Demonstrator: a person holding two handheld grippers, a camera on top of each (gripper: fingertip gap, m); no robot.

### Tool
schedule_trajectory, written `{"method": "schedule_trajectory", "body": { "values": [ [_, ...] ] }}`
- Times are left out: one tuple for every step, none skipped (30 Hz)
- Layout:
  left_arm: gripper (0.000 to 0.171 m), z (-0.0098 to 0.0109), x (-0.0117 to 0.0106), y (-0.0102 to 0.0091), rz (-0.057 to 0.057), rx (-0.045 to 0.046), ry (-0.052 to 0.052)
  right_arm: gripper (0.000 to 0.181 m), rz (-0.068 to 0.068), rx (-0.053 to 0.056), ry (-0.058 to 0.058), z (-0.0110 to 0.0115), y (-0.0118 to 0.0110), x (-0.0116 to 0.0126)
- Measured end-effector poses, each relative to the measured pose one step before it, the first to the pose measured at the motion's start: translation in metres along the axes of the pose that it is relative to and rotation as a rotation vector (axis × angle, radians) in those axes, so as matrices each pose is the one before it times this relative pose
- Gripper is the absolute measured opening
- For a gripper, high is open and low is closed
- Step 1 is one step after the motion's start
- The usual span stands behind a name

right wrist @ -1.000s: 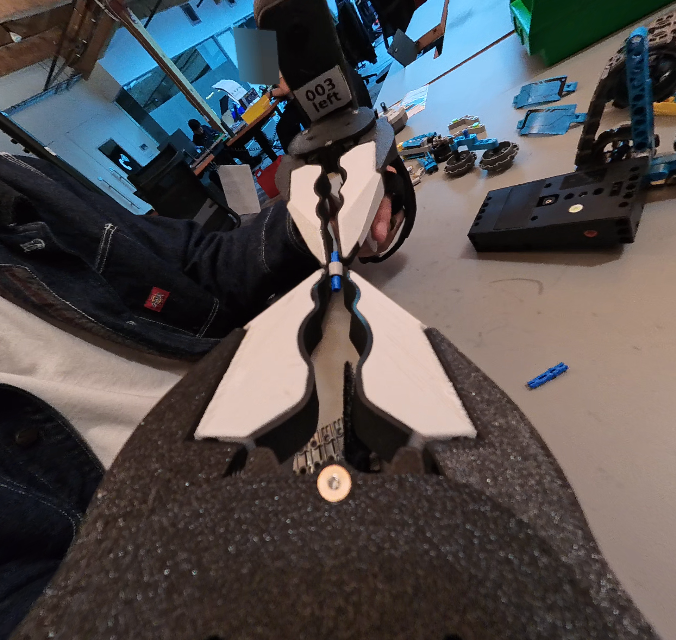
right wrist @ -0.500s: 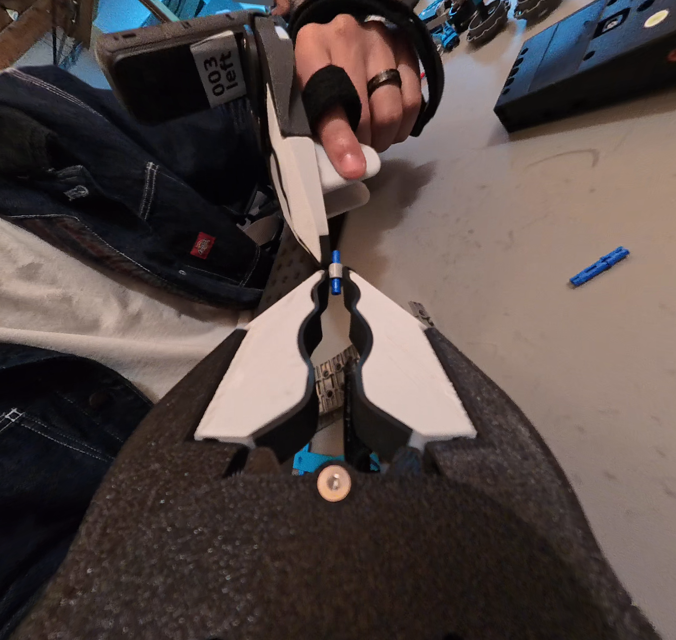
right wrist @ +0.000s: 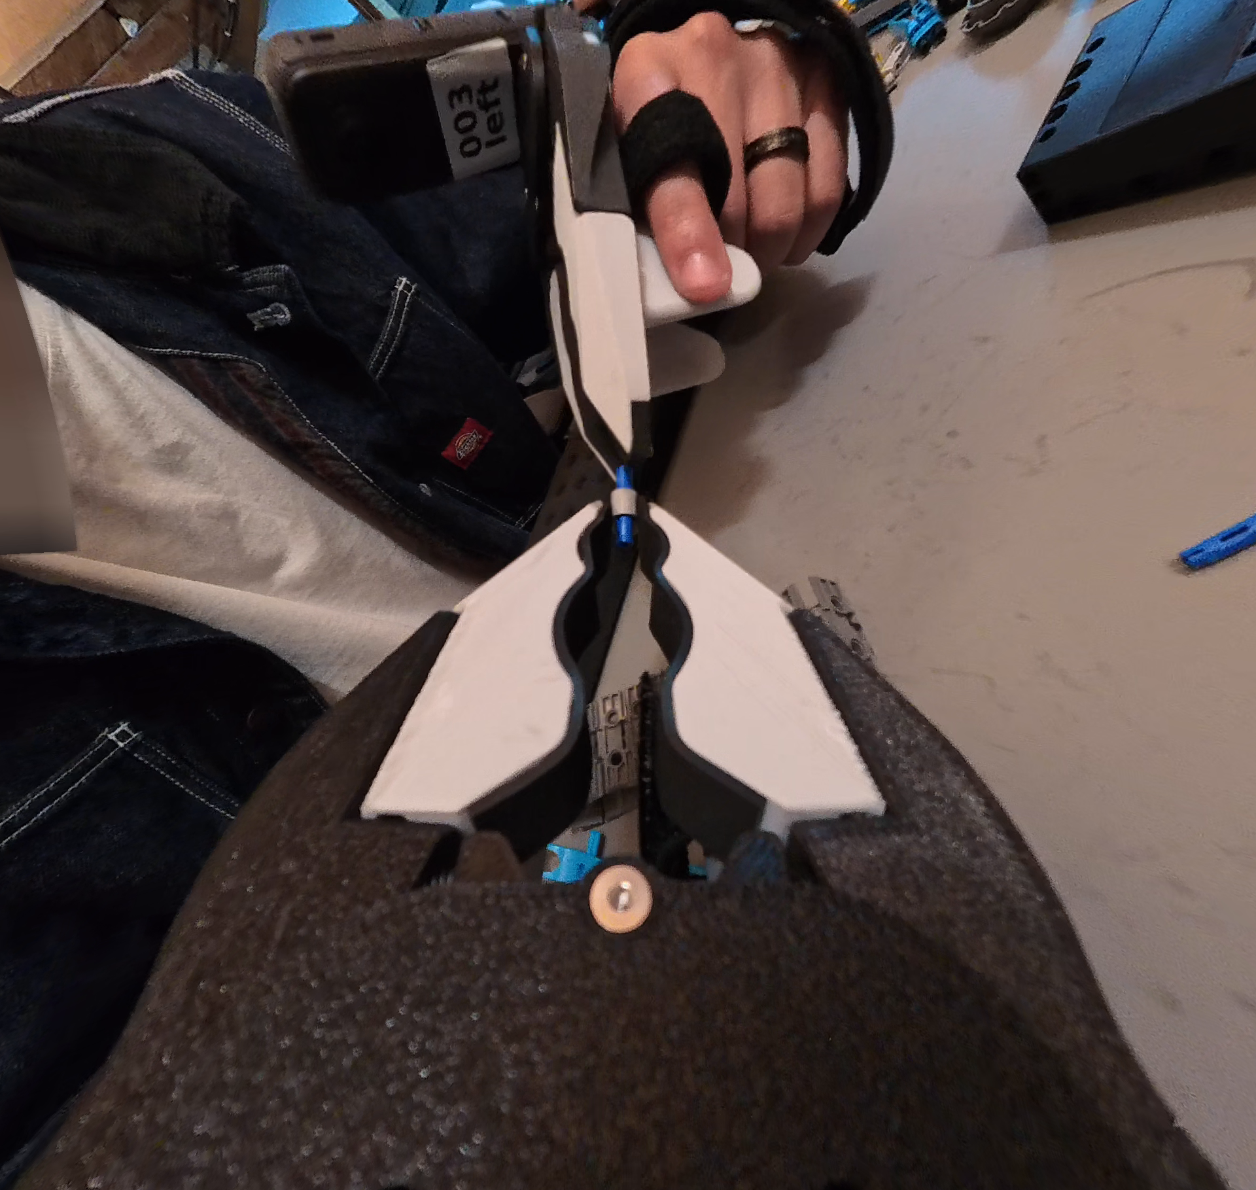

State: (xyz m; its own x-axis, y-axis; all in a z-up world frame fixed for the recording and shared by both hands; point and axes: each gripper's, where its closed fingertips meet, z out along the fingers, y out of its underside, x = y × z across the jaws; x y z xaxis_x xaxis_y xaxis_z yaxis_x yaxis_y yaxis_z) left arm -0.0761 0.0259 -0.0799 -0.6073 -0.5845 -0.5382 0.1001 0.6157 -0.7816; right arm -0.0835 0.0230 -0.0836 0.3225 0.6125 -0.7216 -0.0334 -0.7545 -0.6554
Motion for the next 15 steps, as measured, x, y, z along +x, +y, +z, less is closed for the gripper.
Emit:
{"method": "schedule_trajectory", "body": {
  "values": [
    [0.011, -0.00025, 0.00003, -0.00081, -0.0015, 0.00603, 0.001, 0.005, 0.0012, 0.0025, 0.0022, 0.00067, -0.00071, 0.0004],
    [0.009, 0.00006, 0.00059, -0.00116, 0.0028, 0.00642, 0.0013, 0.005, -0.001, 0.0053, -0.0027, 0.00023, -0.00116, -0.00045],
    [0.006, 0.00042, 0.00139, -0.00028, 0.0074, 0.00216, 0.0029, 0.005, -0.0017, 0.0008, -0.0069, 0.00046, -0.00043, -0.00124],
    [0.005, 0.00054, 0.00108, 0.00061, 0.0095, -0.0027, 0.0007, 0.005, 0.001, -0.0063, 0.0048, 0.00049, 0.00088, 0.00088],
    [0.005, 0.00043, 0.00071, 0.0011, 0.0079, -0.00573, -0.0002, 0.005, 0.0029, -0.0022, 0.0077, 0.00012, 0.00069, 0.0014],
    [0.004, 0.00049, 0.00026, 0.0007, 0.0049, -0.00266, -0.0013, 0.005, 0.0032, 0.0024, 0.0, -0.00027, 0.00004, 0.0004],
    [0.003, 0.00037, 0.00023, 0.00004, -0.0001, 0.00107, 0.0021, 0.005, 0.0019, -0.0014, -0.0017, -0.00008, 0.00051, 0.00002],
    [0.003, 0.00044, 0.00054, 0.00064, -0.0064, -0.00237, 0.0075, 0.005, -0.0008, -0.0046, 0.0033, 0.00026, 0.0007, 0.00069],
    [0.003, 0.00054, -0.00056, 0.00168, -0.0098, -0.00884, 0.0031, 0.005, -0.0008, 0.0023, 0.0123, -0.00025, -0.00015, 0.00216],
    [0.002, 0.00056, -0.00245, 0.0029, -0.0121, -0.01665, -0.0089, 0.005, -0.0043, 0.0166, 0.0232, -0.00128, -0.00204, 0.00407],
    [0.002, -0.00001, -0.00453, 0.00195, -0.0093, -0.01395, -0.0207, 0.005, -0.0094, 0.0316, 0.0169, -0.00163, -0.00447, 0.00305],
    [0.002, -0.00089, -0.00496, 0.00012, -0.0057, -0.00395, -0.0229, 0.008, -0.0067, 0.0463, 0.0007, -0.00167, -0.00763, 0.00033],
    [0.002, -0.00089, -0.00451, -0.00039, -0.0118, 0.0007, -0.0188, 0.014, 0.003, 0.0463, -0.0153, -0.00157, -0.00865, -0.0024],
    [0.002, -0.0009, -0.00473, -0.00029, -0.0144, 0.00221, -0.0214, 0.015, 0.0046, 0.0293, 0.0008, -0.00102, -0.00609, 0.00014],
    [0.002, -0.00079, -0.00347, -0.00027, -0.0089, 0.00254, -0.0136, 0.007, -0.0091, 0.011, 0.017, -0.00057, -0.00254, 0.00255]
  ]
}}
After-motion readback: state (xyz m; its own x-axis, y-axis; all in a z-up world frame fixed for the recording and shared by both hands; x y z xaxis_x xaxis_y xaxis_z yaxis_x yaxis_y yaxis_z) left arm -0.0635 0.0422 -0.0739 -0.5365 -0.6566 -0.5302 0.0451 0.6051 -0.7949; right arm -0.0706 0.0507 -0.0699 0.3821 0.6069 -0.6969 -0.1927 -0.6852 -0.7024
